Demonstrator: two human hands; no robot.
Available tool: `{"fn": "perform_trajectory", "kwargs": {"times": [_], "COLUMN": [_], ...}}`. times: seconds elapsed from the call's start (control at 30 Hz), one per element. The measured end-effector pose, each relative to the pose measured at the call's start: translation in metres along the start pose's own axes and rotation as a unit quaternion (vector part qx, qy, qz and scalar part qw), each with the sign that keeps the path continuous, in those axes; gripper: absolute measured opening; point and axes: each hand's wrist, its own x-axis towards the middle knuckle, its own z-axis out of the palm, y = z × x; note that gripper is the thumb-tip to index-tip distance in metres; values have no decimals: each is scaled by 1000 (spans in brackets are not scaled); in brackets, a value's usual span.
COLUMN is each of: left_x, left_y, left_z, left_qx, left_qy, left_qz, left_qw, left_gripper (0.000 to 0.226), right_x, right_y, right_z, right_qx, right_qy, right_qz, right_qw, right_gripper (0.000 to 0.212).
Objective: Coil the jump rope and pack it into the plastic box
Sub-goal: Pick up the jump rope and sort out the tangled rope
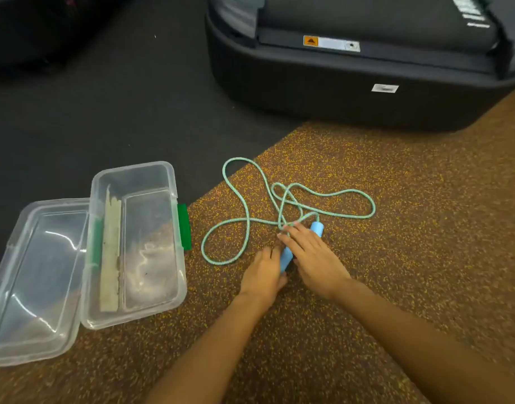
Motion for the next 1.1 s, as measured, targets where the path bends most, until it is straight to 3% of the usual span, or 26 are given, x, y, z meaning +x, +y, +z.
{"fn": "perform_trajectory", "kwargs": {"times": [0.17, 0.4, 0.53, 0.63, 0.83, 0.97, 1.1], "left_x": [-7, -18, -13, -9, -7, -5, -6], "left_y": [-19, -55, -49, -51, -58, -53, -42], "left_z": [-20, -60, -82, -98, -109, -103, -107], "left_qx": [28, 40, 25, 26, -24, -74, -188], "left_qy": [-6, 11, 41, 82, 73, 24, -14], "left_qz": [-36, -21, 6, 10, 5, 23, 12], "left_qw": [999, 999, 999, 996, 997, 997, 982], "left_gripper": [55, 54, 49, 40, 40, 35, 35], "right_x": [17, 45, 59, 59, 47, 46, 51], "right_y": [-2, -18, -18, -5, 13, 2, -13], "right_z": [-16, -31, -62, -94, -130, -140, -153], "right_qx": [78, 78, 28, 24, 247, 375, 427], "right_qy": [-99, -85, -66, -101, -125, -129, -146], "right_qz": [-38, -75, -98, -34, 40, 34, 15], "right_qw": [991, 990, 993, 994, 960, 917, 892], "right_gripper": [70, 30, 23, 25, 20, 12, 14]}}
